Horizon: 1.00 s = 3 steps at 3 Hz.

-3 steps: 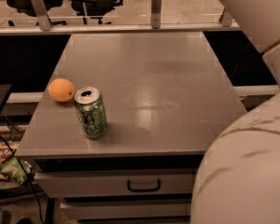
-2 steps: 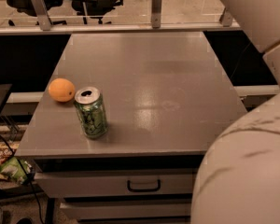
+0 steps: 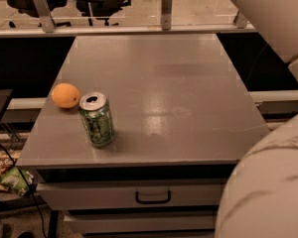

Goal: Place coke can upright

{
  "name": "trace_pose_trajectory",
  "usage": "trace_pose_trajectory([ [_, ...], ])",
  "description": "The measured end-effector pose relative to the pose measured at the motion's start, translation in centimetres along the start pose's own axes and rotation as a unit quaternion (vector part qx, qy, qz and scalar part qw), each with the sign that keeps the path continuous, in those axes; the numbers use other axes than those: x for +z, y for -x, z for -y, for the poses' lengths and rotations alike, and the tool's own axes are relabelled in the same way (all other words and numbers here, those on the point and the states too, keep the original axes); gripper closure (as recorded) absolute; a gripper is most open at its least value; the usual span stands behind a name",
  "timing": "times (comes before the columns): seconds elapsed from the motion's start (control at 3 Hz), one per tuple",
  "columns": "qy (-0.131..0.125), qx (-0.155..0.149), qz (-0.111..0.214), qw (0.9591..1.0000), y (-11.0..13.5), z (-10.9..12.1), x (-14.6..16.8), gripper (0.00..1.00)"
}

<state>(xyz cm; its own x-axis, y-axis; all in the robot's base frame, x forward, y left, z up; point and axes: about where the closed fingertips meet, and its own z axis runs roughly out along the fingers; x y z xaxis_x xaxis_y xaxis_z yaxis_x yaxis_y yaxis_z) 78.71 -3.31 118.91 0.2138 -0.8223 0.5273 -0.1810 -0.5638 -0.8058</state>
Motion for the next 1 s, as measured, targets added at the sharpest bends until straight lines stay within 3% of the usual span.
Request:
trace_pose_trajectory([
  [0.33, 0.0, 0.0, 0.0, 1.0, 0.0, 0.0, 0.0, 1.0],
  [0.67, 0.006, -0.048, -0.005, 0.9988, -0.5, -1.3, 0.5, 1.0],
  [1.0, 0.016, -0.147, 0.014, 0.9889, -0.2, -5.2, 0.5, 1.0],
])
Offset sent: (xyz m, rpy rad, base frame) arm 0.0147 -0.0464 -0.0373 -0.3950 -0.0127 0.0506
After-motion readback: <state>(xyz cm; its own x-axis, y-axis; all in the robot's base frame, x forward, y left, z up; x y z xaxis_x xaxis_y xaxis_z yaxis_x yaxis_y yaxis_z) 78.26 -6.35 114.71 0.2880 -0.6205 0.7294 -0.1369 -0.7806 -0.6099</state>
